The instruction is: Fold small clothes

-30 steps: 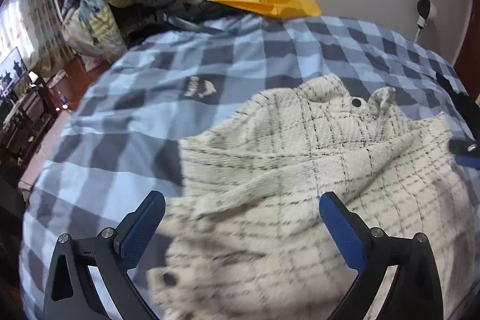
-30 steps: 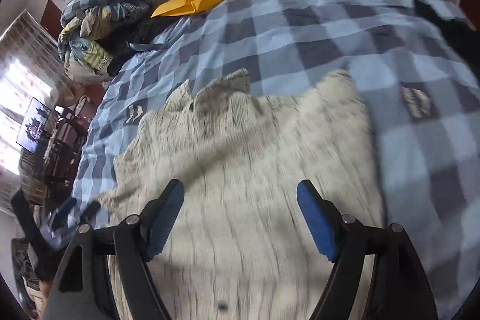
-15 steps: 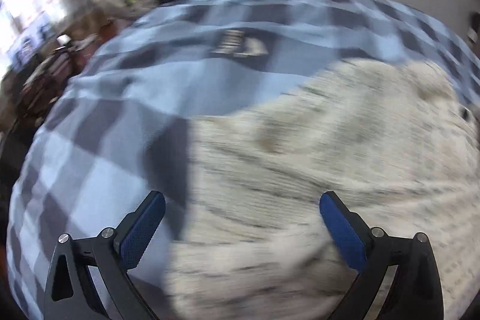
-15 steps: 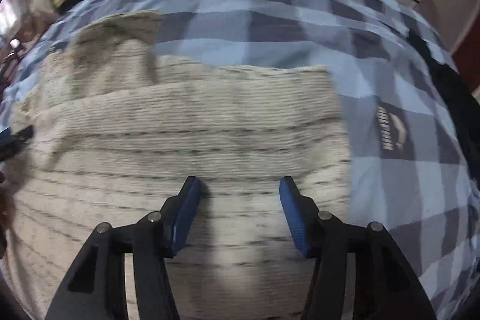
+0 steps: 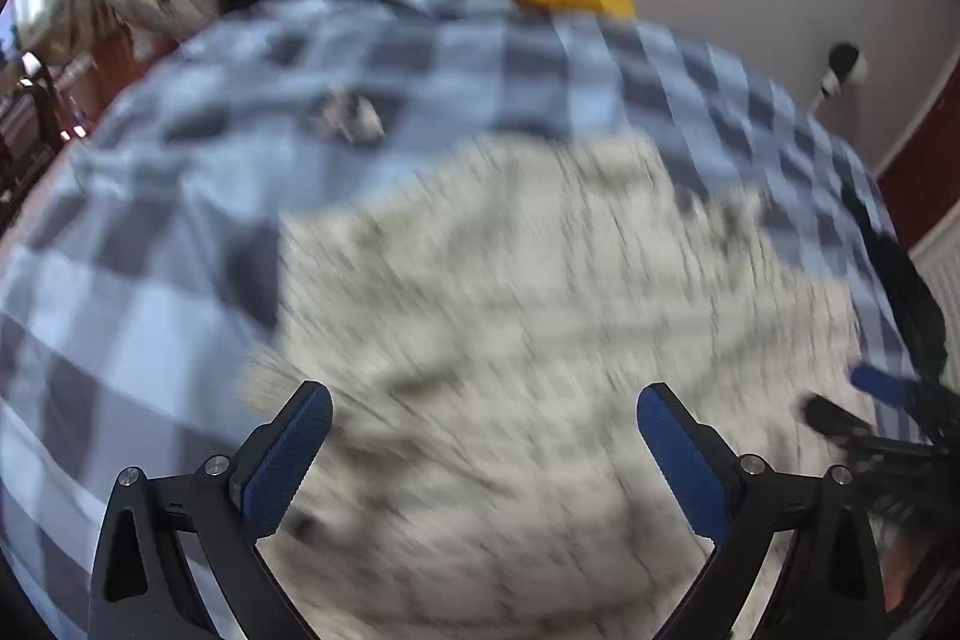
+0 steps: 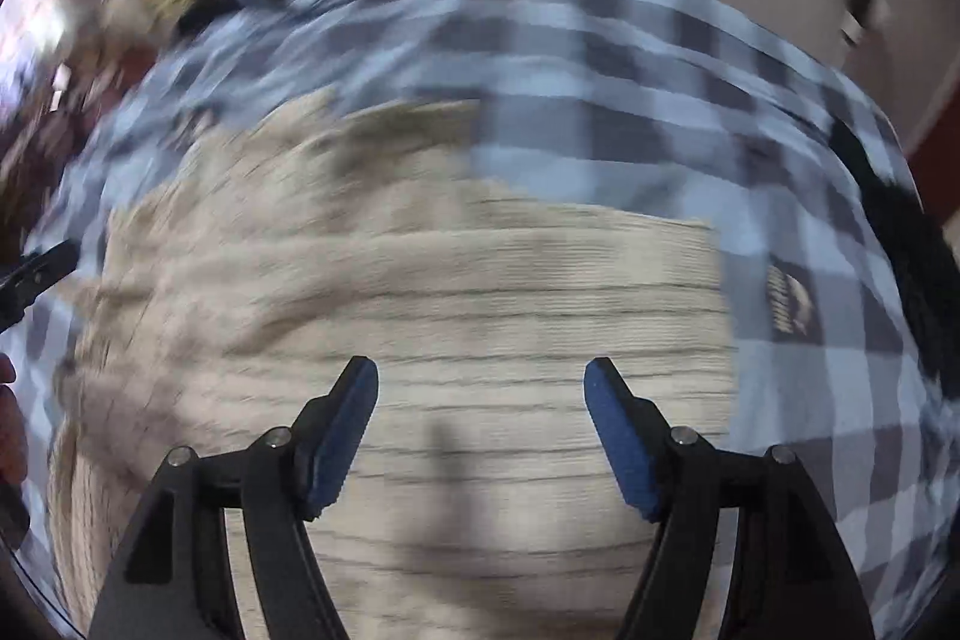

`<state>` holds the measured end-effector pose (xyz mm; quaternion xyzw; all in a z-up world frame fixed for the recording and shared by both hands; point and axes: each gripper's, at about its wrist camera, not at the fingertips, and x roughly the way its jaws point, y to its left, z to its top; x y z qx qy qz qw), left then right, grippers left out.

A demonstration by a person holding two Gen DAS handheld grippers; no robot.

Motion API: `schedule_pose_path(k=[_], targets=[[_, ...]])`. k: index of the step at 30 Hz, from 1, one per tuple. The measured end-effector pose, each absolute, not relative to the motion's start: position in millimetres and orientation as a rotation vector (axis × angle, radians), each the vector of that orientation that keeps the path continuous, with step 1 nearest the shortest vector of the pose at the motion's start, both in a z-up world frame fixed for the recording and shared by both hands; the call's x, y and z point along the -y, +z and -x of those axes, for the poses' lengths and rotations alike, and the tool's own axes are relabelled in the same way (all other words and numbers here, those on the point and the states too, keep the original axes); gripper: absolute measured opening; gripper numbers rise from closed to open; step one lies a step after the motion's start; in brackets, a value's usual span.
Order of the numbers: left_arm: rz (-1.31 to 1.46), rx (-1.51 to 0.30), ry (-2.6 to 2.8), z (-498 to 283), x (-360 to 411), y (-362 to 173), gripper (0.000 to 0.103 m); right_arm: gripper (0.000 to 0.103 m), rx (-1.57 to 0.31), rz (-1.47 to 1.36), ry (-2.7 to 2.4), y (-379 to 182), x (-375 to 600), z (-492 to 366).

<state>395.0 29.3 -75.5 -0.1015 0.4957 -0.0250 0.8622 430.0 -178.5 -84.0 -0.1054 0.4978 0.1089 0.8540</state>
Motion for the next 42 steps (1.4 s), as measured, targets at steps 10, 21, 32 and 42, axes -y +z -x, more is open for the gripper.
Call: schedule_pose_path(k=[10,21,32,42], targets=[[-0.005,-1.143,0.116,-376,-63,-130,0.103,0.069,-1.152,0.415,0.090,-131,201,-440],[0.300,-0.998,0.145,-282,-161,-4,0.103,0.069,-1.103,0.268,0.006,-38,314,-368],[0.003,-0.921,0.068,-116,-132,63,0.103,0.069,-1.136,-0.033,0.199,29,332,-236],[0.042,-1.042,-0.035,-38,-115,41,0.103,0.069,-1.082,-0.247,0.108,46,372,-161]])
